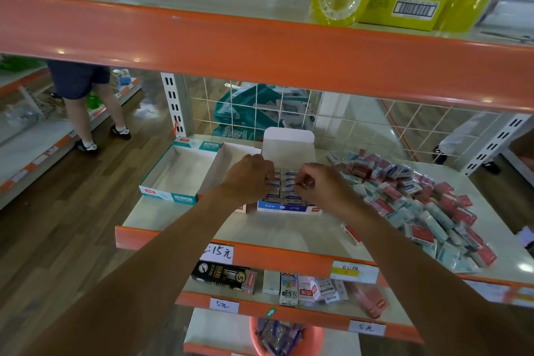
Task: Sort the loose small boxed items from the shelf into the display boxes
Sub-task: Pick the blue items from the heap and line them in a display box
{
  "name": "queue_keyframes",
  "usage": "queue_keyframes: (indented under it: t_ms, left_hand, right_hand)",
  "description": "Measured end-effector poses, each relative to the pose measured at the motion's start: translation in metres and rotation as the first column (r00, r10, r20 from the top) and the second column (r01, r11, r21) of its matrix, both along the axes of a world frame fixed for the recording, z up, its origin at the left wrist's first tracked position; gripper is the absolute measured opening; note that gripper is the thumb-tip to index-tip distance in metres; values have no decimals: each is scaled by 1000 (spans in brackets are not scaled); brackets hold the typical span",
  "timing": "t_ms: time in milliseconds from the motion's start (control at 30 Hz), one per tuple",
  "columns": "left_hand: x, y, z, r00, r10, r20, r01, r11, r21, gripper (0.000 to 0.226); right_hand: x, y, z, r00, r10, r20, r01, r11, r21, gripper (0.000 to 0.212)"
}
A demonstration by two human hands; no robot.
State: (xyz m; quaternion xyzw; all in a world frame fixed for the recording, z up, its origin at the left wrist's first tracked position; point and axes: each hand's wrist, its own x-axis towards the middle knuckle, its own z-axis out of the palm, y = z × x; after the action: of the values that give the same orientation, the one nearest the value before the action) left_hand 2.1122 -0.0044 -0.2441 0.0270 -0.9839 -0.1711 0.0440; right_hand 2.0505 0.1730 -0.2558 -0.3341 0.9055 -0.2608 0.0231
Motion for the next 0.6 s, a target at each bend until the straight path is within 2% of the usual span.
queue_keyframes:
  t_ms: [267,600]
  left_hand:
    - [-2,-5,3,999,14,-46,-13,1000,4,25]
    - [-9,-8,-3,1000,-28,-3,28,997,-71,27]
  right_hand:
    - [-4,-7,-8,990,61,-125,-50,995,91,8]
    - [-7,-5,-4,1000,18,-11,-18,998,55,8]
